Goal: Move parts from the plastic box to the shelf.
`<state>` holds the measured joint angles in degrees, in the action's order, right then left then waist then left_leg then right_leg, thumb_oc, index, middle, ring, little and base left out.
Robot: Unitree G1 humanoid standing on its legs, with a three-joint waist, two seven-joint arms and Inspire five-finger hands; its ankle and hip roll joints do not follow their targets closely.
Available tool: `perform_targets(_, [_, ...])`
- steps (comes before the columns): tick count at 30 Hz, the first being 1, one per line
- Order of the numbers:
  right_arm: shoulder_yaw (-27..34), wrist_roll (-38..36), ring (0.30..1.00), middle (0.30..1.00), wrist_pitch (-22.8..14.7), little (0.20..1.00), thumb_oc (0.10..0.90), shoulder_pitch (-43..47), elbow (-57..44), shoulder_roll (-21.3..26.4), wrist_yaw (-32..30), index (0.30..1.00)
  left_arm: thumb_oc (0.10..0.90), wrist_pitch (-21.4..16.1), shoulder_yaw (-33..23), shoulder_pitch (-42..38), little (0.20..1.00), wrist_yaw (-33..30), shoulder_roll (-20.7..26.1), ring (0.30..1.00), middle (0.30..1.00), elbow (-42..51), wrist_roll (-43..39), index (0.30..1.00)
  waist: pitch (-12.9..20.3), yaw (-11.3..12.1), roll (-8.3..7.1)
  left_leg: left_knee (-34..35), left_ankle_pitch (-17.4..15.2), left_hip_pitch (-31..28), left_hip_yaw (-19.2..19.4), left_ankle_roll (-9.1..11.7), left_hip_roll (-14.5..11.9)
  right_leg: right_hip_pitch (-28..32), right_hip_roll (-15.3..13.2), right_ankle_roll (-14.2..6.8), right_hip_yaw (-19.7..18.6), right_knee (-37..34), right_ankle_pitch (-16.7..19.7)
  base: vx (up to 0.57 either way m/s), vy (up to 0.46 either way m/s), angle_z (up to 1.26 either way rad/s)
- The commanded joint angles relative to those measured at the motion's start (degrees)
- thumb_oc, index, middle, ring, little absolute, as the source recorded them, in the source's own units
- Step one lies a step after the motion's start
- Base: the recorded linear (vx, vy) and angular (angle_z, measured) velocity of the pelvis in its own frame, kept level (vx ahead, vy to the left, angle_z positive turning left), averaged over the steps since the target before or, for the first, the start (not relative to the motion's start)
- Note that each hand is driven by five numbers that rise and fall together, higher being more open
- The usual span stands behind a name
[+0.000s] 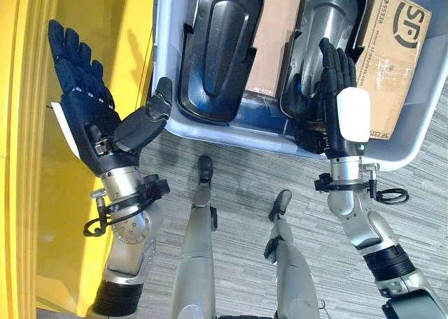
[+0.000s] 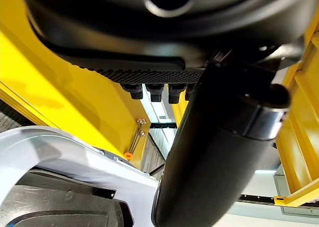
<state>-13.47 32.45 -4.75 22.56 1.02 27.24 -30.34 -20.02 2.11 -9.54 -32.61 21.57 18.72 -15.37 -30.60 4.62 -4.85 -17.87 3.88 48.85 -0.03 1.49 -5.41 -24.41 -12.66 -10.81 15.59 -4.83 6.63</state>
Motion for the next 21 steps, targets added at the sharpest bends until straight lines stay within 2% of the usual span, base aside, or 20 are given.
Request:
perform_targets(1, [0.01,-2.73,1.000,1.000,-4.62,1.000,0.900,1.79,-2.41,-0.01,0.08,1.000,0.900,-5.62,-4.14,-0.89,1.000,1.52,1.63,1.000,1.000,7.96,1.40,1.000,0.82,-0.21,-0.88,-3.31,-4.74,2.26,1.23,1.85,-0.07,15.96,1.98,0.49,-0.56,-0.10,-8.92,0.00,0.000,0.00])
perform_targets(2, [0.14,-3.76,1.000,1.000,-5.06,1.000,0.900,1.88,-2.63,0.02,0.47,1.000,0.900,-5.68,-4.30,-0.75,1.000,1.78,1.66,1.000,1.000,8.00,1.12,1.000,0.81,-0.24,-0.81,-3.36,-3.58,2.83,1.78,1.25,-0.18,15.43,1.98,0.52,-0.16,0.02,-8.43,0.00,0.000,0.00])
perform_targets(5, [0.72,-5.87,1.000,1.000,-5.77,1.000,0.900,2.08,-3.83,0.83,1.74,1.000,0.900,-5.58,-4.96,-0.47,1.000,2.42,1.85,1.000,1.000,8.14,0.63,1.000,0.82,-0.32,-1.39,-3.22,-4.78,2.27,1.16,1.83,-0.19,15.99,2.12,0.57,-0.59,-0.13,-8.85,0.02,-0.013,0.00])
perform_targets(7, [0.91,-6.99,1.000,1.000,-6.11,1.000,0.900,2.00,-3.93,0.92,2.10,1.000,0.900,-5.63,-5.03,-0.34,1.000,2.40,1.84,1.000,1.000,8.12,0.52,1.000,0.81,-0.25,-1.34,-3.21,-3.59,2.80,1.76,1.25,-0.30,15.53,2.10,0.61,-0.18,-0.08,-8.38,-0.02,0.006,0.00])
perform_targets(8, [1.00,-7.97,1.000,1.000,-6.34,1.000,0.900,1.98,-4.01,0.97,2.56,1.000,0.900,-5.49,-4.99,-0.40,1.000,2.52,1.80,1.000,1.000,8.04,0.47,1.000,0.82,-0.29,-1.60,-3.25,-4.78,2.29,1.18,1.83,-0.24,16.01,2.16,0.60,-0.61,-0.15,-8.86,0.06,-0.048,0.02])
perform_targets(10, [1.69,-12.30,1.000,1.000,-7.17,1.000,0.900,1.89,-4.55,1.55,4.50,1.000,0.900,-5.27,-5.39,-0.22,1.000,3.10,1.87,1.000,1.000,7.89,-0.32,1.000,0.81,-0.27,-2.02,-3.64,-5.09,2.37,1.27,1.86,-0.36,16.24,2.28,0.62,-0.67,-0.17,-9.01,0.03,-0.022,0.01])
perform_targets(13, [2.28,-13.89,1.000,1.000,-7.14,1.000,0.900,1.90,-4.75,2.34,5.49,1.000,0.900,-5.27,-5.78,0.10,1.000,3.53,1.95,1.000,1.000,7.83,-0.86,1.000,0.81,-0.17,-2.22,-3.72,-5.12,2.40,1.17,1.86,-0.37,16.31,2.29,0.60,-0.63,-0.17,-8.97,0.00,0.000,0.00])
perform_targets(18, [3.47,-13.96,1.000,1.000,-7.16,1.000,0.900,1.49,-5.78,3.31,5.83,1.000,0.900,-5.25,-6.27,0.53,1.000,3.94,1.85,1.000,1.000,8.18,-1.31,1.000,0.81,-0.05,-2.42,-3.78,-5.20,2.45,1.06,1.81,-0.32,16.34,2.38,0.63,-0.58,-0.17,-9.00,-0.01,0.003,0.00])
perform_targets(19, [3.90,-13.52,1.000,1.000,-7.13,1.000,0.900,1.40,-6.20,3.59,5.86,1.000,0.900,-5.10,-6.43,0.68,1.000,4.03,1.90,1.000,1.000,8.30,-1.14,1.000,0.81,0.01,-2.26,-3.60,-3.82,3.08,1.56,1.16,-0.31,15.75,2.38,0.65,-0.14,-0.10,-8.42,0.00,0.000,0.00])
perform_targets(21, [3.95,-13.31,1.000,1.000,-6.94,1.000,0.900,1.37,-6.07,3.76,5.93,1.000,0.900,-5.05,-6.56,0.67,1.000,3.85,1.87,1.000,1.000,8.25,-0.97,1.000,0.81,0.01,-2.50,-3.83,-5.22,2.56,1.01,1.77,-0.21,16.39,2.42,0.63,-0.58,-0.17,-8.91,0.03,-0.016,0.00])
